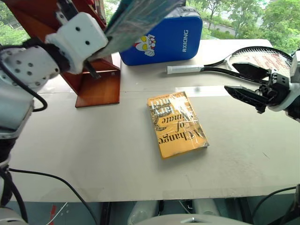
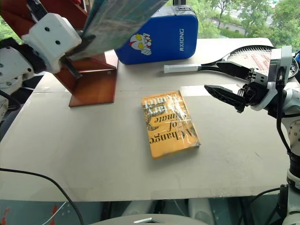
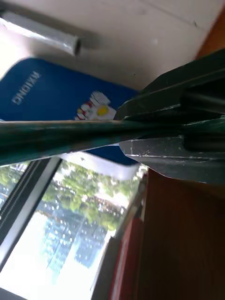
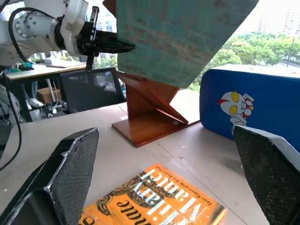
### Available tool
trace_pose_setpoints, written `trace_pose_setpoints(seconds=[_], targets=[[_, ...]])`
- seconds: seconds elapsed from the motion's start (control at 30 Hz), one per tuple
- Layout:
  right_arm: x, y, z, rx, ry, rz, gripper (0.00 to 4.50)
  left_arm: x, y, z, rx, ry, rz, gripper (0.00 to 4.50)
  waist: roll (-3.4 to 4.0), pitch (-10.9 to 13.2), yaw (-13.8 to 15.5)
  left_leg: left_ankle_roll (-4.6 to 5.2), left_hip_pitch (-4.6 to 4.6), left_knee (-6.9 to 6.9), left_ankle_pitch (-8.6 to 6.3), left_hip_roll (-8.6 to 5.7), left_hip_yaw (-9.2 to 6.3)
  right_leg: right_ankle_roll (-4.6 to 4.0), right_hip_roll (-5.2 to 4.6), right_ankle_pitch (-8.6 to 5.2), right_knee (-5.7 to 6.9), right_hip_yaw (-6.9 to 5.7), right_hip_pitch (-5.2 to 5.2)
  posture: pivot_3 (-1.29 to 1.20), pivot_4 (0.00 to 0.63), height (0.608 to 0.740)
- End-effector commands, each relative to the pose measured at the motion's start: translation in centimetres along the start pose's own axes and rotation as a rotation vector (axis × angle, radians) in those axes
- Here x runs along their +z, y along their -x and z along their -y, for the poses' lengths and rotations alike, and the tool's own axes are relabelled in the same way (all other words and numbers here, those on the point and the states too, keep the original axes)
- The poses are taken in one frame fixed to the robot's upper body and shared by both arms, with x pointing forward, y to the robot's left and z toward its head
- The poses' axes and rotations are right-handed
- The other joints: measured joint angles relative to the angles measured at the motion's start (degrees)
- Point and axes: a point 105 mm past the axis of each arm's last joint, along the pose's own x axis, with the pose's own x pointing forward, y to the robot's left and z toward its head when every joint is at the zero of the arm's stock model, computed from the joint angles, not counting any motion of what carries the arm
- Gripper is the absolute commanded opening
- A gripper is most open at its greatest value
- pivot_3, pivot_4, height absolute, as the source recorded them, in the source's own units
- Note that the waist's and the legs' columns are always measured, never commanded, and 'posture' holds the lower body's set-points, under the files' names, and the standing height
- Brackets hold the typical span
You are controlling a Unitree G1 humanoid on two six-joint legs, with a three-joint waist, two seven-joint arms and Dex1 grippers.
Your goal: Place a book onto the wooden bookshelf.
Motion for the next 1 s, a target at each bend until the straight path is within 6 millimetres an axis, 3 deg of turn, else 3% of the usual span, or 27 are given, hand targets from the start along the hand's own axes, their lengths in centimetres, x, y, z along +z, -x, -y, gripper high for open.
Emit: trace_pose_setpoints(seconds=[0.03, 0.17, 0.4, 0.7, 1.0], targets=[[2.0, -0.8, -0.4, 0.026, -0.012, 0.085, 4.50, -2.8, 1.5, -1.2, -0.015, -0.271, -0.189, 0.09, 0.02, 0.02, -0.03, 0.00, -0.01, -0.01, 0.00, 0.00, 0.02, 0.00, -0.04, 0.00, -0.01, -0.10, 0.00, 0.00, 0.150, 0.740], [2.3, -1.5, -0.3, 0.035, -0.011, 0.093, 4.50, -6.3, 2.6, -0.8, -0.044, -0.324, -0.334, 0.09, 0.03, 0.03, -0.02, 0.00, 0.01, -0.09, 0.00, 0.00, -0.02, -0.01, -0.05, 0.00, 0.00, -0.19, -0.01, 0.00, 0.150, 0.740], [1.5, -2.4, 0.3, -0.022, 0.009, 0.052, 4.50, -9.2, 3.9, -0.9, -0.044, -0.325, -0.457, 0.09, -0.14, 0.14, -0.01, 0.04, -0.04, 0.01, -0.02, -0.02, -0.03, 0.00, -0.08, 0.00, 0.06, -0.21, 0.00, 0.00, 0.150, 0.740], [1.1, -3.1, 0.3, -0.060, 0.044, 0.012, 4.50, -10.5, 4.0, -0.2, -0.068, -0.264, -0.509, 0.09, -0.13, 0.14, -1.27, 0.03, 0.00, 0.00, -0.02, -0.01, -0.01, 0.00, -0.07, 0.00, 0.14, -0.18, -0.03, 0.00, 0.150, 0.740], [0.7, -2.9, 0.3, -0.078, 0.061, -0.004, 4.50, -10.2, 3.3, 0.9, -0.100, -0.210, -0.520, 0.09, -0.13, 0.14, -1.56, 0.03, 0.06, 0.03, -0.02, -0.01, 0.02, 0.00, -0.06, 0.00, 0.26, -0.15, -0.03, 0.00, 0.150, 0.740]])
